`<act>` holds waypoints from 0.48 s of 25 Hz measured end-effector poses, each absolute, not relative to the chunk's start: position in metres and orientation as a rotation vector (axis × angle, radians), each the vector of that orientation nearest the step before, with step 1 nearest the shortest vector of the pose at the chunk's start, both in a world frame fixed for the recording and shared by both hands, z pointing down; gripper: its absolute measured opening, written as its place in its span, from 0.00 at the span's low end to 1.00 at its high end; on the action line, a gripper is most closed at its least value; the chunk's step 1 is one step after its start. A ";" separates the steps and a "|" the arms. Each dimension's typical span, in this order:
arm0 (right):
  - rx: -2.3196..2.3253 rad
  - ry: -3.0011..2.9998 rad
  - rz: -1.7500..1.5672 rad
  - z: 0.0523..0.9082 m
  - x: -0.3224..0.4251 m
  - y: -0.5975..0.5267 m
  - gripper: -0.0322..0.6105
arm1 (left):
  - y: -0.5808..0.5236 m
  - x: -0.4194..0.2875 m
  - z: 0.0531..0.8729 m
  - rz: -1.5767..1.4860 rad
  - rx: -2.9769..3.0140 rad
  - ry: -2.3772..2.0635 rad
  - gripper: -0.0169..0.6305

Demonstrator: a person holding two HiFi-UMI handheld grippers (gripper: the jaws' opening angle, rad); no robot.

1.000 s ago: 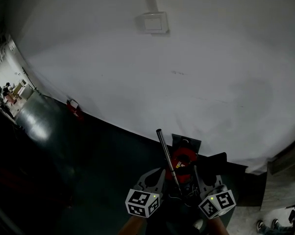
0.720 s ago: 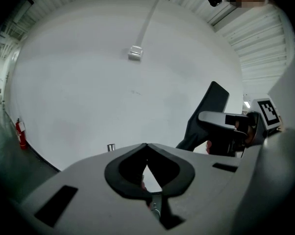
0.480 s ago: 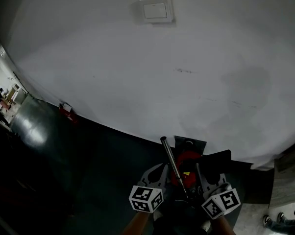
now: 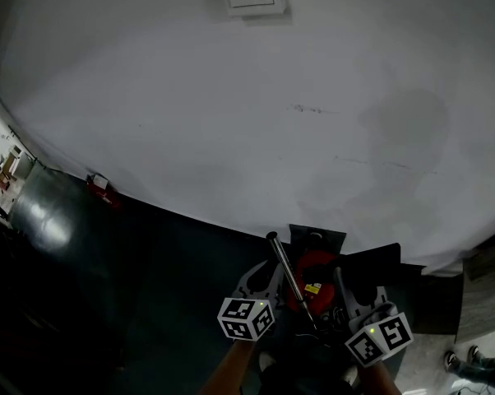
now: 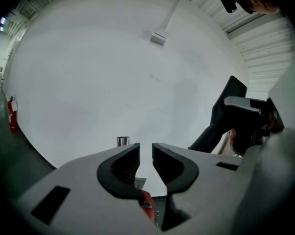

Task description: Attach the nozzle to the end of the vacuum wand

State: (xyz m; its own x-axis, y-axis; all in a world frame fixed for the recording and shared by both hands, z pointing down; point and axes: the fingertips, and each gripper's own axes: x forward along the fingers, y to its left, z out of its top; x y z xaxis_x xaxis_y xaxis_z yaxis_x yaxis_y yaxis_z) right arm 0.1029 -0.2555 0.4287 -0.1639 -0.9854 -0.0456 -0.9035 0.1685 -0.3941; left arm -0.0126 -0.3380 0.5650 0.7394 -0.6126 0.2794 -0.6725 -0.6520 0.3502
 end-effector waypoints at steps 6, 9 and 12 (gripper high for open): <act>-1.832 2.155 -0.395 0.432 0.109 -0.260 0.19 | -0.365 -0.007 0.593 0.225 2.470 -1.016 0.33; -1.849 2.149 -0.397 0.436 0.113 -0.260 0.19 | -0.379 -0.002 0.611 0.238 2.431 -1.006 0.41; -1.869 2.146 -0.400 0.438 0.116 -0.261 0.19 | -0.394 0.002 0.625 0.235 2.388 -0.975 0.42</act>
